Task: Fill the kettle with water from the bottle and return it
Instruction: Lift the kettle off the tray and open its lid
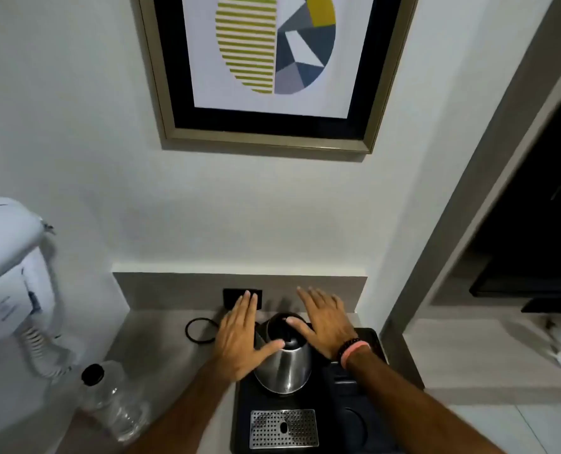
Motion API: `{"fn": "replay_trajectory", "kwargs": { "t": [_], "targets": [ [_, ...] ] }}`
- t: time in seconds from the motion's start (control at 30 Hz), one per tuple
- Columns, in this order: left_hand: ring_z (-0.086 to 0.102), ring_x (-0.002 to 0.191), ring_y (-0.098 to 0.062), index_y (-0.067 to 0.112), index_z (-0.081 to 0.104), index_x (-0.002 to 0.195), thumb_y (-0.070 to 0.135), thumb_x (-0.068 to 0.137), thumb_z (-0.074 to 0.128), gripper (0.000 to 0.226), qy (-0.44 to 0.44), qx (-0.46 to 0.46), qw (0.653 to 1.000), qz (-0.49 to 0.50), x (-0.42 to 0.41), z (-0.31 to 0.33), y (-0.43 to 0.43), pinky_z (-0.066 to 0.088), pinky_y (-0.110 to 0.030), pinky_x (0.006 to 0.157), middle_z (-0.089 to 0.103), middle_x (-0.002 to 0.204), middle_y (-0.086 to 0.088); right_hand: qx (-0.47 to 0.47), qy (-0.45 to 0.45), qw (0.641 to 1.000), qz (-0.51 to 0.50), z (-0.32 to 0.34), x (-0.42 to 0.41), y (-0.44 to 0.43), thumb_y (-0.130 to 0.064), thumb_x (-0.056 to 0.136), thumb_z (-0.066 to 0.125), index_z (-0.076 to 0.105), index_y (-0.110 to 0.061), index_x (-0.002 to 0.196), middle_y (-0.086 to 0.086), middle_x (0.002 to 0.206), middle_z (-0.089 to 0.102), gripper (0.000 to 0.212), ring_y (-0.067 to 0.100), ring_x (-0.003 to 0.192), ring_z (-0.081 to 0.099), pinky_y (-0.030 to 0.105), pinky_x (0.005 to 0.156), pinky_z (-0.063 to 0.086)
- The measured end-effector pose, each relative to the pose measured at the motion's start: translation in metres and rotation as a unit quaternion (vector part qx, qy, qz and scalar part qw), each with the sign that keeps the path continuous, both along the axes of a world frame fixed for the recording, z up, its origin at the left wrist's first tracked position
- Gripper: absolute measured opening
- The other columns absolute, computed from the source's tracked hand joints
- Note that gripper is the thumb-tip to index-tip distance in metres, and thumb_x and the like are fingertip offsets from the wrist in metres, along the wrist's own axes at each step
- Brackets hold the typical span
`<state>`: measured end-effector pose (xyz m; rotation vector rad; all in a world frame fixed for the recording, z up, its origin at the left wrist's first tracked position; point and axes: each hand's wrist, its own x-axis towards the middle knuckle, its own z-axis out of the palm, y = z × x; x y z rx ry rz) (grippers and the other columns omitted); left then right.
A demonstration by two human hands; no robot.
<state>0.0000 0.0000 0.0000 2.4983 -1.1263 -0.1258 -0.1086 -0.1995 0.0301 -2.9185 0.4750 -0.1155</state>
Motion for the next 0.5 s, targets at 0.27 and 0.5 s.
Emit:
{"fn": "replay_trajectory", "kwargs": {
  "t": [0.27,0.5],
  "targets": [
    [0.029,0.149,-0.023,0.017,0.010,0.160,0.102,0.054,0.046,0.141,0.102,0.039,0.994,-0.003,0.000,-0.039,-0.022,0.029,-0.040,0.117,0.018,0.168,-0.003,0.038,0.027,0.997,-0.065,-0.024,0.014,0.016,-0.080,0.080,0.034,0.058,-0.022,0.118,0.004,0.108,0.072,0.073,0.026,0.098,0.065,0.042,0.092,0.045],
    [0.053,0.127,-0.016,0.035,0.031,0.149,0.091,0.049,0.069,0.121,0.189,-0.068,0.980,0.011,-0.003,-0.046,-0.019,0.041,-0.027,0.098,0.046,0.146,0.010,0.098,-0.009,0.993,-0.071,-0.028,0.021,0.017,-0.060,0.080,0.049,0.065,-0.015,0.101,0.006,0.090,0.072,0.052,0.025,0.078,0.065,0.038,0.075,0.056]
  ]
}}
